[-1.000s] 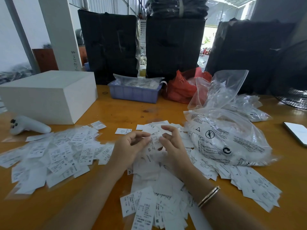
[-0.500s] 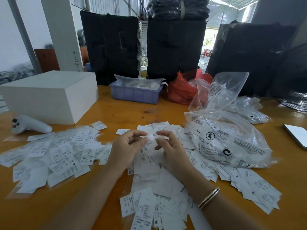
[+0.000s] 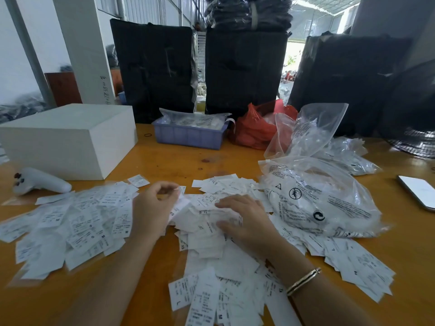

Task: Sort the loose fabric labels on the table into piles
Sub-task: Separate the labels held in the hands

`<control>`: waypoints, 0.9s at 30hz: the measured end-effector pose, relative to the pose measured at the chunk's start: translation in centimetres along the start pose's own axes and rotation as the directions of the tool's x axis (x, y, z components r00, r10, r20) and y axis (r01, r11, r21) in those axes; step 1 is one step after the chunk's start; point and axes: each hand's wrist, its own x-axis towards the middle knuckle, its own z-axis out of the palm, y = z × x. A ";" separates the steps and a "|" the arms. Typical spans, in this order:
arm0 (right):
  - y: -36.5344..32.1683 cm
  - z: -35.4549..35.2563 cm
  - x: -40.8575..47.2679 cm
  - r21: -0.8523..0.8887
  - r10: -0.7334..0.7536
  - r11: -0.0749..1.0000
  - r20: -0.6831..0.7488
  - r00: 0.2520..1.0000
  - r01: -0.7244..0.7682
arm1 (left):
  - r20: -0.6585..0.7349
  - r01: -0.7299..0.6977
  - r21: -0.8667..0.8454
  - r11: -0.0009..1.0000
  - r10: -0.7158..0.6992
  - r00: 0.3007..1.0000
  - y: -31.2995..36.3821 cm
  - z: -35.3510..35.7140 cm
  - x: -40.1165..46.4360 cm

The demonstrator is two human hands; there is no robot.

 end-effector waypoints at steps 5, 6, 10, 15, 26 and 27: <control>1.3 0.6 0.0 -0.147 -0.051 0.987 0.106 0.993 0.067 | -0.036 -0.046 0.420 0.907 0.067 0.997 -2.2 -0.9 0.7; 1.3 0.7 0.0 -0.113 -0.043 0.992 0.077 0.996 0.051 | -0.003 -0.039 0.534 0.845 0.049 0.999 -2.4 -0.9 0.7; 1.0 0.8 0.0 0.037 -0.004 0.999 0.029 1.000 0.003 | 0.078 -0.167 0.722 0.671 0.160 0.984 -1.7 -0.4 0.3; 0.0 -0.2 0.4 0.356 0.130 0.928 -0.033 0.991 -0.110 | 0.367 -0.311 0.048 0.949 0.272 0.890 0.8 1.5 -1.7; -1.2 1.4 1.0 0.403 0.195 0.910 -0.208 0.959 -0.097 | 0.233 0.168 -0.340 0.925 -0.090 0.968 1.4 1.9 -2.2; -1.0 1.7 1.1 0.246 0.159 0.963 -0.199 0.967 -0.108 | 0.204 0.204 -0.379 0.903 -0.134 0.970 1.4 1.8 -2.1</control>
